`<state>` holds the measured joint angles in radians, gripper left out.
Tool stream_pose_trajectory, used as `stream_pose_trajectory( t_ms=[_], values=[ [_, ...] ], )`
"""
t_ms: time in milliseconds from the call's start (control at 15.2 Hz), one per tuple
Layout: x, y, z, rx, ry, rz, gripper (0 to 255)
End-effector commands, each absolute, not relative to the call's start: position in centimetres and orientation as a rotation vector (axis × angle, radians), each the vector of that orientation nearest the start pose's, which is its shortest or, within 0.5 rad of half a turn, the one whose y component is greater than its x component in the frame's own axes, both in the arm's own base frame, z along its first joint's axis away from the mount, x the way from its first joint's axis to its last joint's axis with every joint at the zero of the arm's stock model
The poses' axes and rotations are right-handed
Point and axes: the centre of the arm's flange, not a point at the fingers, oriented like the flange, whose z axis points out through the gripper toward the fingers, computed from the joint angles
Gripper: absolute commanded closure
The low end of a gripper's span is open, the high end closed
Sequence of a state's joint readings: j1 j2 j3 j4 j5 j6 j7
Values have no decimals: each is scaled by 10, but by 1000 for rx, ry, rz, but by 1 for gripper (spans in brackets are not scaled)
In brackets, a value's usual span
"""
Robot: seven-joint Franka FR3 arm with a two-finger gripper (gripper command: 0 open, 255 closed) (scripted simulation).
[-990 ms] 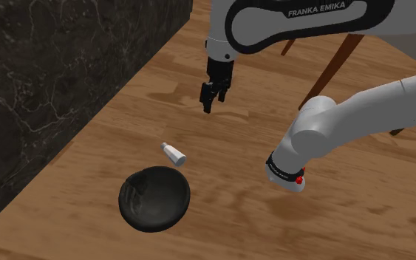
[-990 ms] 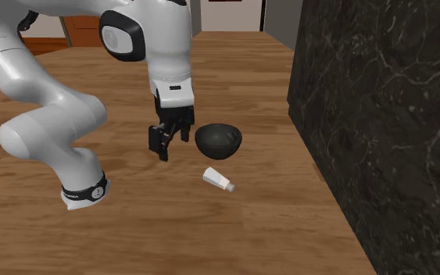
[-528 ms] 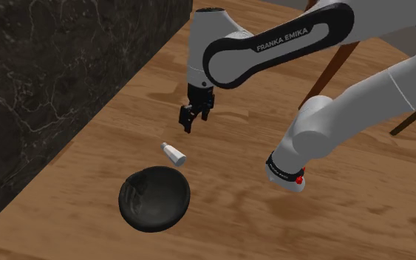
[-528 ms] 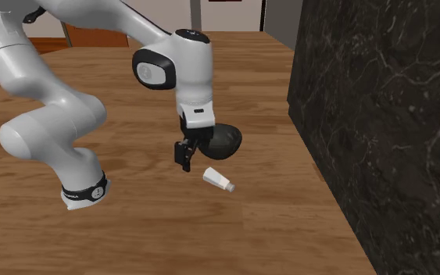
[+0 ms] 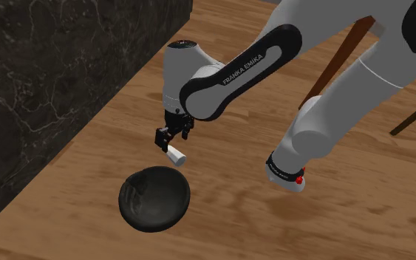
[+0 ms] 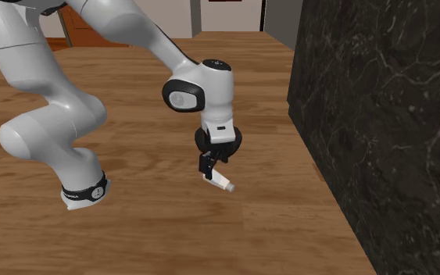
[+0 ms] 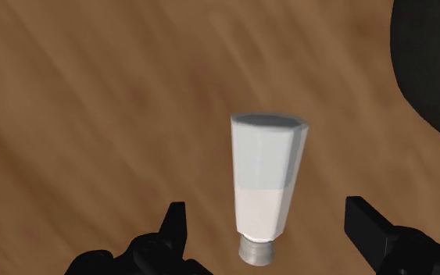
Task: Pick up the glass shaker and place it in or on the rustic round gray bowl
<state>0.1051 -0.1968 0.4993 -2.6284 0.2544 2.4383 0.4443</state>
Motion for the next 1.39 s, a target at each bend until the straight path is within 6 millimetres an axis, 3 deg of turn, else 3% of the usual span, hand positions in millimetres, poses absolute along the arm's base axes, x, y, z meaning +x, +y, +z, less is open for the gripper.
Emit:
stream_pose_trajectory(
  t_ms=[0, 396, 924, 990, 1320],
  values=[
    [349, 241, 294, -3081, 78, 57, 0],
    [348, 243, 260, -3081, 78, 57, 0],
    [348, 243, 260, -3081, 78, 57, 0],
    [348, 243, 260, -3081, 78, 57, 255],
    [348, 243, 260, -3081, 78, 57, 255]
  ],
)
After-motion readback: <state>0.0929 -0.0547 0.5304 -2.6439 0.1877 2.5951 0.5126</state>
